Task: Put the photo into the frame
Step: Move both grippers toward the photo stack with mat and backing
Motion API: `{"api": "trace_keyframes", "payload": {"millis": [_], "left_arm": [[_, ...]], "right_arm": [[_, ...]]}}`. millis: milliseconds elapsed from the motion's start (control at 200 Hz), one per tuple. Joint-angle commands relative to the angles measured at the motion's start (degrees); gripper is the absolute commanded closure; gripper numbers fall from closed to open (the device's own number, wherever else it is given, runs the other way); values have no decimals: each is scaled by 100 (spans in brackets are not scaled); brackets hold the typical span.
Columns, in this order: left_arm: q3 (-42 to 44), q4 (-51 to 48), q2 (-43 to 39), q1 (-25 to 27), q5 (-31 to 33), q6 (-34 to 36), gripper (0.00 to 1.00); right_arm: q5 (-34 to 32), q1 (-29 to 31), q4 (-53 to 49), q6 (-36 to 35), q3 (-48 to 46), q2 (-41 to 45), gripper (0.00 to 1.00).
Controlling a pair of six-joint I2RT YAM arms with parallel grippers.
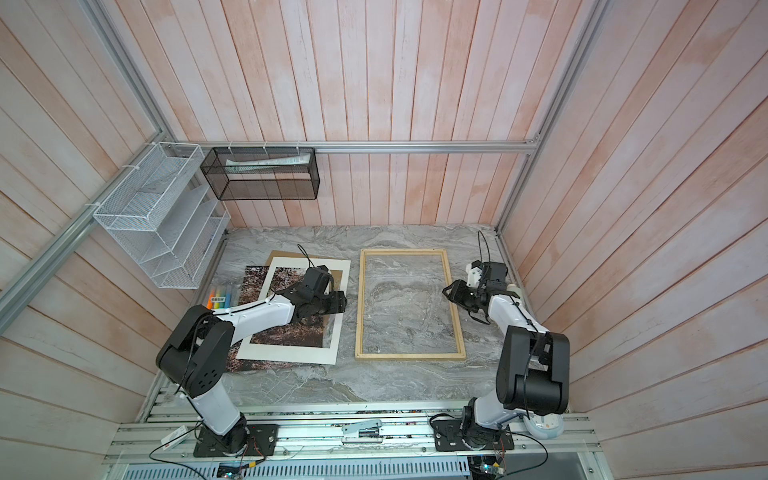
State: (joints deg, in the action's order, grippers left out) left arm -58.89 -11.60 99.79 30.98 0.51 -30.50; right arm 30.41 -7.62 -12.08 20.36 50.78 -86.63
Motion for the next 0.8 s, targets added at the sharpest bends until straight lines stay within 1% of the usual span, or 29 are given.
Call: {"api": "trace_keyframes", "payload": {"millis": [0, 60, 165, 265, 345, 420, 495, 610, 710, 795], "left_arm": [[165, 68, -218, -74, 263, -83, 22], [231, 48, -248, -75, 321, -79, 22], [383, 44, -289, -84, 450, -112, 22], [562, 70, -344, -101, 605, -187, 22], [714, 112, -424, -119, 675, -249, 21], [862, 153, -513, -136, 719, -296, 21], [955, 158, -597, -145, 782, -316, 21], [1029, 146, -696, -188, 845, -307, 21], [1087, 159, -766, -215, 896, -307, 21], [1150, 202, -816, -246, 907, -320, 21]], "right_arm": [[101, 159, 330, 303, -108, 188, 56], [196, 322, 478, 407, -138, 205, 55], [151, 760, 600, 541, -89, 173, 55], [-148, 1228, 694, 714, -13, 146, 55], [-693, 1696, 723, 866, 72, 131, 54], [-991, 2186, 756, 958, 173, 42, 55], [-1062, 2639, 811, 1023, 299, -117, 54], [-993, 3162, 947, 1203, 473, -401, 55], [-1407, 3704, 780, 1238, 744, -682, 55], [-2010, 4124, 477, 1223, 1057, -987, 55]]}}
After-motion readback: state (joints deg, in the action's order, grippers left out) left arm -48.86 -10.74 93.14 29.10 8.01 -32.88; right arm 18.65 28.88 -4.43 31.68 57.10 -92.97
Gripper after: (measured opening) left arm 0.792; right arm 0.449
